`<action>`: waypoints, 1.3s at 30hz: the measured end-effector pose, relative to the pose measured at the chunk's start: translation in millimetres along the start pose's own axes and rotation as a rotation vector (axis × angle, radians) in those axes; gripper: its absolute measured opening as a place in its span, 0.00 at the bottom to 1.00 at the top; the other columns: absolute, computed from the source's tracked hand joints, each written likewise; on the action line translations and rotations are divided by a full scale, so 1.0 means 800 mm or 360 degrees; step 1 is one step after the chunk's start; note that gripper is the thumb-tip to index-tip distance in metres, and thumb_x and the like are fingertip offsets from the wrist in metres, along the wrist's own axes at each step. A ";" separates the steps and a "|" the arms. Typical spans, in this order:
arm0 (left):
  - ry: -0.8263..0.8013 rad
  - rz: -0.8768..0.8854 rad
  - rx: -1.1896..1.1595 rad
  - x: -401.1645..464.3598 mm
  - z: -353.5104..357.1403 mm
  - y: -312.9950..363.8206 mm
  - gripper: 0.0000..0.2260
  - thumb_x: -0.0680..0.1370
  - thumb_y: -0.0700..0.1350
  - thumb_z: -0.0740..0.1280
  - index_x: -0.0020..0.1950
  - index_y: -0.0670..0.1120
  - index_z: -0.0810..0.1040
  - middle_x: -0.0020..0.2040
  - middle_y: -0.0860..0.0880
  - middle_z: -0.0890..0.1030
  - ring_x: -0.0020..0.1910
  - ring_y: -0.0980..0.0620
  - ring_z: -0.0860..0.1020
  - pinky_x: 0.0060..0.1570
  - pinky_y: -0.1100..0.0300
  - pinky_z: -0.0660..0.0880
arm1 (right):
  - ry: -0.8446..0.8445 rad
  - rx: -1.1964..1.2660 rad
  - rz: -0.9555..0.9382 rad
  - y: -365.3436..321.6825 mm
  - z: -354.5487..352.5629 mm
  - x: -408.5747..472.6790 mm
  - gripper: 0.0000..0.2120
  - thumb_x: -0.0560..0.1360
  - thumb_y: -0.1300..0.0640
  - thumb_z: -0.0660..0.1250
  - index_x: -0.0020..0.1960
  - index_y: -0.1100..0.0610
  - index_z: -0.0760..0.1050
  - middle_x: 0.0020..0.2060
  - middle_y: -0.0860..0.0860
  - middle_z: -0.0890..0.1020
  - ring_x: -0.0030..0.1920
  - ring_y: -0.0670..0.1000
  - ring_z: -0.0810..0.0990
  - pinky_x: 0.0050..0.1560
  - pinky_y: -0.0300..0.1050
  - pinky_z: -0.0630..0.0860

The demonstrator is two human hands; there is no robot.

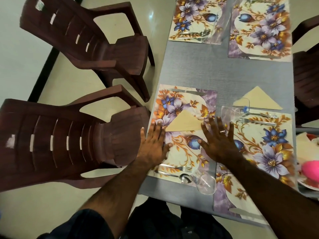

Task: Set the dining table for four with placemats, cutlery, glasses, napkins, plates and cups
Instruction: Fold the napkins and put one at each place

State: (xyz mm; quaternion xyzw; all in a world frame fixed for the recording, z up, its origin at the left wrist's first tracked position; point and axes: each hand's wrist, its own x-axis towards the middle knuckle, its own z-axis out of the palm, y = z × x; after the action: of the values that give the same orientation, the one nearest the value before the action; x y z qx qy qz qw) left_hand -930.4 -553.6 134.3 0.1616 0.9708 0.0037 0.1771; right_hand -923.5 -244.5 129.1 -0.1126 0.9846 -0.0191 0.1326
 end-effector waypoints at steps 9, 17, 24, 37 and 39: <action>0.0050 0.0444 0.0066 0.112 -0.080 -0.005 0.21 0.80 0.49 0.69 0.73 0.55 0.78 0.66 0.46 0.78 0.67 0.41 0.72 0.66 0.44 0.69 | -0.0059 0.0117 -0.0381 -0.001 -0.070 0.119 0.11 0.81 0.56 0.66 0.60 0.50 0.83 0.55 0.53 0.80 0.52 0.58 0.81 0.47 0.50 0.77; -0.0239 0.0464 0.0209 0.154 -0.091 -0.013 0.31 0.81 0.56 0.70 0.82 0.59 0.64 0.76 0.45 0.69 0.73 0.40 0.68 0.69 0.43 0.70 | -0.0527 0.0175 -0.0438 0.011 -0.075 0.166 0.29 0.74 0.52 0.76 0.71 0.45 0.68 0.65 0.54 0.71 0.60 0.58 0.79 0.56 0.55 0.80; -0.0468 0.0436 0.0418 0.165 -0.105 -0.010 0.53 0.71 0.60 0.79 0.85 0.59 0.46 0.77 0.41 0.68 0.73 0.37 0.71 0.67 0.40 0.73 | -0.0683 -0.0249 -0.0449 0.006 -0.096 0.167 0.52 0.74 0.41 0.76 0.85 0.41 0.44 0.81 0.61 0.58 0.71 0.63 0.74 0.63 0.54 0.77; -0.0094 -0.0580 -0.0665 0.110 -0.053 0.062 0.26 0.74 0.60 0.75 0.67 0.49 0.76 0.63 0.46 0.81 0.60 0.41 0.80 0.63 0.43 0.77 | -0.0294 0.0529 -0.0008 -0.004 -0.081 0.080 0.42 0.78 0.39 0.70 0.83 0.49 0.53 0.75 0.59 0.69 0.66 0.66 0.78 0.62 0.61 0.79; -0.0110 -0.0592 -0.0751 0.108 -0.062 0.063 0.19 0.73 0.57 0.77 0.59 0.50 0.81 0.58 0.47 0.82 0.56 0.42 0.80 0.60 0.45 0.78 | -0.0273 0.0564 0.0026 -0.001 -0.078 0.070 0.39 0.77 0.40 0.71 0.81 0.50 0.58 0.72 0.58 0.71 0.65 0.65 0.78 0.61 0.60 0.79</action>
State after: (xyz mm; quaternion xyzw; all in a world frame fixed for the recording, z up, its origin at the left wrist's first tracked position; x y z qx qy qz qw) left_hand -1008.1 -476.1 154.3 -0.0646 0.9495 0.1912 0.2402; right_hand -992.8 -257.2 174.9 -0.0808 0.9517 -0.1815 0.2340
